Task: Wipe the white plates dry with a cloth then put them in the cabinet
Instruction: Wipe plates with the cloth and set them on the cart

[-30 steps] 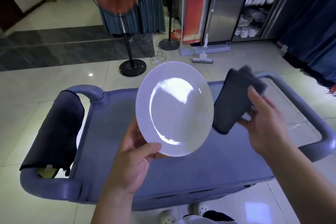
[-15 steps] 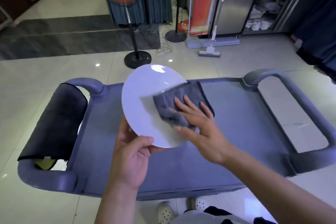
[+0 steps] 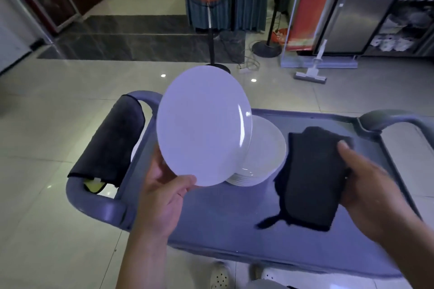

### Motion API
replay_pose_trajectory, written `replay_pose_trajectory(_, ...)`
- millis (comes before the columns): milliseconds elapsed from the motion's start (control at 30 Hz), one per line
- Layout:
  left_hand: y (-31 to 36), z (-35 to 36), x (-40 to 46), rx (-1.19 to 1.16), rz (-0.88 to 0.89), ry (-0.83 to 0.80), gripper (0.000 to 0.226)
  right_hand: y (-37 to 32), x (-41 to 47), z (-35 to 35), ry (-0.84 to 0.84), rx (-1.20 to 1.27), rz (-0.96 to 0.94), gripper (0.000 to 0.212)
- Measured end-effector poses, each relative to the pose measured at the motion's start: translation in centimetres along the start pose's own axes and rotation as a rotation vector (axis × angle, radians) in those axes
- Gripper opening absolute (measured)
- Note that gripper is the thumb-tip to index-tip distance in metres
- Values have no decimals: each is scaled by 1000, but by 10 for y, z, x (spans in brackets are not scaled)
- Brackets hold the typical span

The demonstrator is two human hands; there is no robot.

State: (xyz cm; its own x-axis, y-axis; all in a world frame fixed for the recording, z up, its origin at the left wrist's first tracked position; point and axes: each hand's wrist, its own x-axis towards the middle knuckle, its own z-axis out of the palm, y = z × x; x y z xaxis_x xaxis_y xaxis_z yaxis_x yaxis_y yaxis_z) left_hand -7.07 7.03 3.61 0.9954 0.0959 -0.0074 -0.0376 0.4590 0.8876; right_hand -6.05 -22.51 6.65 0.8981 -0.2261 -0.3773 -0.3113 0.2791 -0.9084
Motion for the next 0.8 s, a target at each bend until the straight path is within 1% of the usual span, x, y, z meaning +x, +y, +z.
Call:
replay_pose_trajectory(67, 2, 4, -3, 24, 0, -3, 76, -14, 5, 4, 54, 61, -87, 27)
replay_pose_trajectory(133, 3, 11, -7, 20, 1, -4, 75, -29, 9, 15, 32, 118, -160, 19)
replay_pose_trajectory(200, 3, 19, -11, 16, 4, -25, 75, -40, 10, 34, 11, 154, -232, 16)
replay_pose_trajectory(267, 4, 28, -14, -2, 4, -44, 72, -43, 6, 58, 0, 108, -343, 17)
replay_pose_trajectory(333, 3, 39, -17, -3, 10, -62, 71, -38, 1, 86, -74, 43, -466, 19)
replay_pose_trajectory(400, 2, 49, -19, 22, 17, -103, 70, -29, -6, 111, -184, -36, -530, 19)
replay_pose_trajectory(467, 1, 58, -19, 38, -9, -132, 73, -20, -13, 129, -314, -207, -614, 37)
replay_pose_trajectory(533, 1, 59, -17, 10, -36, -116, 76, -10, -23, 140, -478, -368, -695, 42)
replay_pose_trajectory(567, 2, 57, -17, -10, -31, -102, 76, -4, -28, 142, -562, -409, -710, 43)
replay_pose_trajectory(633, 5, 51, -18, -34, -5, -76, 77, 6, -31, 137, -712, -429, -682, 42)
replay_pose_trajectory(733, 4, 45, -20, -82, -10, -57, 79, 14, -25, 119, -869, -412, -516, 37)
replay_pose_trajectory(800, 0, 43, -20, -165, -66, -69, 84, 19, -20, 104, -909, -395, -402, 34)
